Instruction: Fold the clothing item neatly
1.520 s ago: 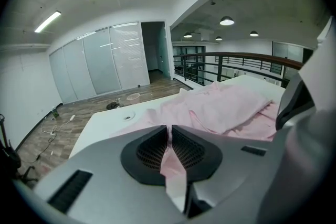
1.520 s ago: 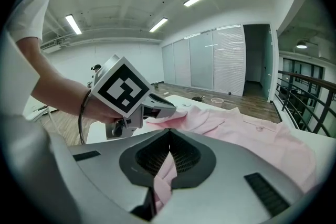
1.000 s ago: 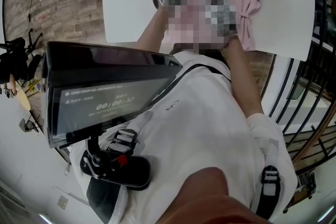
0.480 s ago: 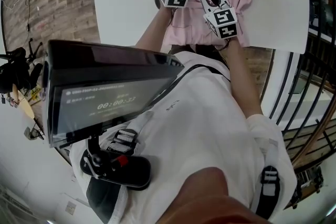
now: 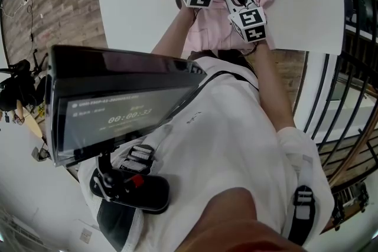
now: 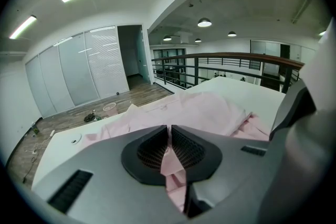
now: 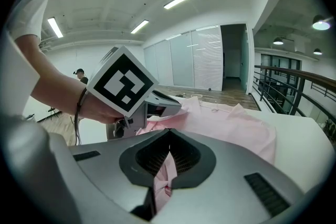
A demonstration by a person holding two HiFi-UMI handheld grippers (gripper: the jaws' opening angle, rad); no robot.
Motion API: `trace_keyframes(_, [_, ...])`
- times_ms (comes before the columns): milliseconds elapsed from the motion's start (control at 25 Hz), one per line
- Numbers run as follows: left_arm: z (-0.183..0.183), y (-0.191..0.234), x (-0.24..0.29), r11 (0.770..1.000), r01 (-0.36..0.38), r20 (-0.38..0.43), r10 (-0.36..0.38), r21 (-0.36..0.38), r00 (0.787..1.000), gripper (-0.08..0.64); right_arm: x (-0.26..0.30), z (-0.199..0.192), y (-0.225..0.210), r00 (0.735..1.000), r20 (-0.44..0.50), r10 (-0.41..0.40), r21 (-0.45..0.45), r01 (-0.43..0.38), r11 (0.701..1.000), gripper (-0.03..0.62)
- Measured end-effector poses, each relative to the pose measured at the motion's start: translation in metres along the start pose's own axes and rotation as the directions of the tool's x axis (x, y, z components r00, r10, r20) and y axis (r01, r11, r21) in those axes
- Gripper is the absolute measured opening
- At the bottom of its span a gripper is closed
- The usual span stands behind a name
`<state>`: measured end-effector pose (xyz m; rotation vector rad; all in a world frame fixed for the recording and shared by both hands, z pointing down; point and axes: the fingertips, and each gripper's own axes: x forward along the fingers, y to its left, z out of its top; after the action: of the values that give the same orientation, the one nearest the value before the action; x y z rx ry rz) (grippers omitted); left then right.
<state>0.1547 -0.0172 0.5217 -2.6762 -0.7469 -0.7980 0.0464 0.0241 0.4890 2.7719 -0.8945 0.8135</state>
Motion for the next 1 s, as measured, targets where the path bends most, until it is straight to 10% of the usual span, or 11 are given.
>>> trace_keyframes(1000, [0.013, -0.014, 0.002, 0.999, 0.039, 0.023, -0.039, 0.026, 0.999, 0.029, -0.005, -0.001, -0.003, 1.000, 0.000, -0.027, 0.010, 0.027, 1.000, 0.005])
